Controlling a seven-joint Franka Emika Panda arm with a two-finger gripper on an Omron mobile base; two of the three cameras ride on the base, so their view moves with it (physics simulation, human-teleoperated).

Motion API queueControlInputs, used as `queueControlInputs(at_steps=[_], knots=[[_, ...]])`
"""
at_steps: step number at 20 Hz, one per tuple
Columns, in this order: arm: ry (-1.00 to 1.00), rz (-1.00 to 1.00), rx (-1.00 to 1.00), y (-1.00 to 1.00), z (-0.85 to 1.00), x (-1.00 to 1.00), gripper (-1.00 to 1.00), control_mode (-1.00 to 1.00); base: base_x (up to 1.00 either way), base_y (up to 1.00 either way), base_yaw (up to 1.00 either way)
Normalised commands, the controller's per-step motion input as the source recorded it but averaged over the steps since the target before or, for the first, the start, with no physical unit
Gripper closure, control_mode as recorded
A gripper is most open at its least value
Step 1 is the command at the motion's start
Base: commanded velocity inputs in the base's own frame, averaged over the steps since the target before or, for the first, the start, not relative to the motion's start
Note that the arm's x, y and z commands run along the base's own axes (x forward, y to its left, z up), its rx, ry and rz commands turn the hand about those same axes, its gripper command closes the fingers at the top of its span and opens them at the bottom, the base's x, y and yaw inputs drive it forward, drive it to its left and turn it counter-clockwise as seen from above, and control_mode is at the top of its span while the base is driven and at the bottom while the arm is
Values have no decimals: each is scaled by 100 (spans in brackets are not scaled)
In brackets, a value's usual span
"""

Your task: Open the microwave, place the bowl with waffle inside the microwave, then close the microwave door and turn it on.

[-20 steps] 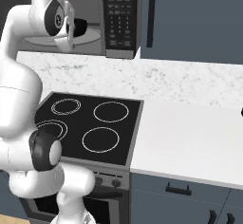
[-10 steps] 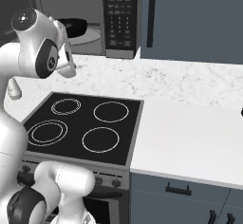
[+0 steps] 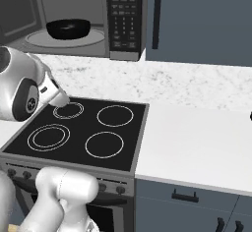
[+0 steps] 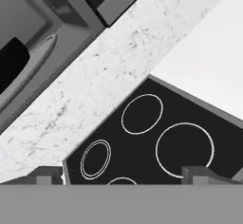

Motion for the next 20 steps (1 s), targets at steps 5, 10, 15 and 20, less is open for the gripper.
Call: queueControlInputs(at_steps=[5, 10, 15, 20], knots=[[0, 44, -46, 42, -59, -37, -100, -100, 0, 0, 0], [-3, 46, -64, 51, -62, -2, -100, -100, 0, 0, 0], [-5, 18, -81, 86, -75, 0, -100, -100, 0, 0, 0], [-3, 8, -57, 28, -59, 1, -100, -100, 0, 0, 0]])
